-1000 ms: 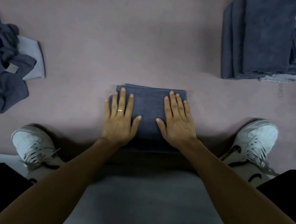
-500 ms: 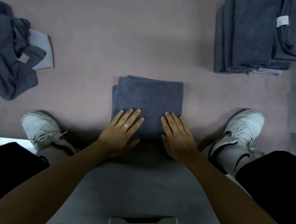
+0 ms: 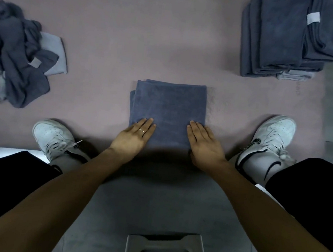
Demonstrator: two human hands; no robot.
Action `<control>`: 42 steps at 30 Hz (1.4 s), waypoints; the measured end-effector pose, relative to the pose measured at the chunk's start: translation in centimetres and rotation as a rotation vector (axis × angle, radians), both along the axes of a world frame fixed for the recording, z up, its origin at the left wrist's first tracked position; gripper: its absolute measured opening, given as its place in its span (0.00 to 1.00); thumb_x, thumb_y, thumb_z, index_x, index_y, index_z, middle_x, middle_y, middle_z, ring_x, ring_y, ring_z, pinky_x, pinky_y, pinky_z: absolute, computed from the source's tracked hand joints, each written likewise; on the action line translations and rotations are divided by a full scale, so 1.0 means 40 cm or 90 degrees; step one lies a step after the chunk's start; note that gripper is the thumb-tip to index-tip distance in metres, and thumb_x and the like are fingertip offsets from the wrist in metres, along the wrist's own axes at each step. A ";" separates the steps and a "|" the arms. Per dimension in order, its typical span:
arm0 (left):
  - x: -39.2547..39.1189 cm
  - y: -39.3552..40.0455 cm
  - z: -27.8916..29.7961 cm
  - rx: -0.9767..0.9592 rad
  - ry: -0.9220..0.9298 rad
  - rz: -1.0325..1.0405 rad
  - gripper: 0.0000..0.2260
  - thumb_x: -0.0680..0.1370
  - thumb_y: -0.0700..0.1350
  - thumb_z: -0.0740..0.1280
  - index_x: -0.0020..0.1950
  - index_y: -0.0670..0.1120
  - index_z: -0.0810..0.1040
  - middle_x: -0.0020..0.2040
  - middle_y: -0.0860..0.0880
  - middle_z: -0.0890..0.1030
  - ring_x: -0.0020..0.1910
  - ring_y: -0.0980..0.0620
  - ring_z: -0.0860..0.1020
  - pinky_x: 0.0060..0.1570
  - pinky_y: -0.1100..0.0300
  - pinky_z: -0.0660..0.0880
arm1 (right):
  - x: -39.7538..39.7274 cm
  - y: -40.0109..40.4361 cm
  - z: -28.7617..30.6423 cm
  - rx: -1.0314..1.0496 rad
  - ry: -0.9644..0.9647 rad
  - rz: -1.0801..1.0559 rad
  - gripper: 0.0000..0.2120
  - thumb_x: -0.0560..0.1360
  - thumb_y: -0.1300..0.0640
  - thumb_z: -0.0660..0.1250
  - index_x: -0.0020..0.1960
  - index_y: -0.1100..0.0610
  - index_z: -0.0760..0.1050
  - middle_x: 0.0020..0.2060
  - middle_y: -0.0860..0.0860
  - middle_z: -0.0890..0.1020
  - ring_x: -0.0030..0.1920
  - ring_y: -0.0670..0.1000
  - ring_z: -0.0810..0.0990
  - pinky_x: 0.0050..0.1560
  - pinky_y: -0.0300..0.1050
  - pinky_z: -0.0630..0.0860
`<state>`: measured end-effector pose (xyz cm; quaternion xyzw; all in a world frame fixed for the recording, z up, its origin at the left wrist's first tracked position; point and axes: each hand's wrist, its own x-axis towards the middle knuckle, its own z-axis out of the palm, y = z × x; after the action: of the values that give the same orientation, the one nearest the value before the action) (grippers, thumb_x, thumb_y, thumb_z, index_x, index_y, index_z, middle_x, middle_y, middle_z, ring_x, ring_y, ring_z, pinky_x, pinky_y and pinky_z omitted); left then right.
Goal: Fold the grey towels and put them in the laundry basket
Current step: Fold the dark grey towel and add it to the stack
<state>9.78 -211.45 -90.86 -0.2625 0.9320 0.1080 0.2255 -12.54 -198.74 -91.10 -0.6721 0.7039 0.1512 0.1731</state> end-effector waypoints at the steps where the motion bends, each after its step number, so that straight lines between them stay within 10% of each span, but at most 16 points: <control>1: -0.010 -0.003 0.015 0.020 -0.034 0.011 0.37 0.79 0.39 0.64 0.79 0.44 0.42 0.80 0.44 0.46 0.78 0.46 0.49 0.75 0.54 0.53 | 0.002 -0.003 0.004 0.008 0.021 0.006 0.42 0.67 0.52 0.73 0.75 0.66 0.60 0.73 0.63 0.65 0.73 0.60 0.66 0.73 0.52 0.53; 4: -0.024 0.007 0.054 0.031 -0.036 0.046 0.31 0.81 0.40 0.58 0.79 0.46 0.45 0.80 0.46 0.48 0.78 0.48 0.50 0.75 0.58 0.51 | 0.016 -0.021 0.021 0.051 0.056 0.028 0.37 0.76 0.56 0.63 0.78 0.64 0.47 0.77 0.60 0.52 0.77 0.58 0.53 0.76 0.50 0.45; 9: 0.012 0.040 0.097 0.116 0.007 0.092 0.24 0.78 0.46 0.63 0.74 0.52 0.64 0.69 0.47 0.71 0.63 0.45 0.74 0.61 0.53 0.72 | 0.010 -0.033 0.104 0.060 -0.047 0.009 0.17 0.76 0.55 0.63 0.64 0.57 0.71 0.62 0.55 0.77 0.60 0.57 0.76 0.59 0.46 0.71; 16: 0.038 -0.029 0.155 0.394 0.156 0.349 0.13 0.74 0.39 0.66 0.53 0.54 0.80 0.49 0.55 0.81 0.49 0.55 0.78 0.48 0.66 0.70 | -0.042 -0.006 0.162 -0.006 -0.374 -0.369 0.09 0.70 0.59 0.67 0.49 0.53 0.80 0.46 0.51 0.82 0.48 0.51 0.79 0.47 0.40 0.73; 21: 0.032 -0.036 0.121 0.268 0.462 0.551 0.13 0.72 0.34 0.67 0.52 0.48 0.80 0.47 0.52 0.82 0.46 0.56 0.79 0.49 0.68 0.73 | -0.039 -0.022 0.141 -0.155 -0.414 -0.523 0.12 0.75 0.57 0.66 0.58 0.54 0.76 0.44 0.48 0.79 0.44 0.49 0.76 0.42 0.34 0.66; 28: -0.022 -0.050 0.065 0.153 0.429 0.644 0.13 0.76 0.36 0.63 0.60 0.42 0.76 0.51 0.46 0.81 0.50 0.48 0.78 0.53 0.62 0.72 | -0.033 -0.098 0.069 -0.156 -0.404 -0.559 0.15 0.80 0.55 0.61 0.64 0.61 0.71 0.56 0.57 0.80 0.54 0.57 0.78 0.52 0.41 0.71; 33: -0.068 -0.022 0.031 -0.093 0.391 0.376 0.16 0.77 0.41 0.61 0.64 0.42 0.75 0.67 0.40 0.74 0.67 0.38 0.70 0.67 0.47 0.64 | -0.047 -0.119 0.027 -0.151 -0.386 -0.576 0.14 0.81 0.52 0.59 0.61 0.61 0.71 0.55 0.57 0.80 0.53 0.57 0.78 0.54 0.48 0.75; 42: -0.113 0.021 -0.070 -0.064 0.105 0.135 0.28 0.80 0.56 0.52 0.78 0.47 0.57 0.78 0.42 0.56 0.76 0.37 0.56 0.74 0.40 0.49 | -0.023 -0.103 -0.006 -0.313 -0.178 -0.359 0.18 0.79 0.54 0.60 0.65 0.63 0.72 0.62 0.61 0.75 0.61 0.59 0.74 0.60 0.55 0.75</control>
<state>5.25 -210.59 -93.67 -0.3607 0.9186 0.1058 0.1218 -13.45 -202.86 -91.34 -0.4881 0.8456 -0.1683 0.1360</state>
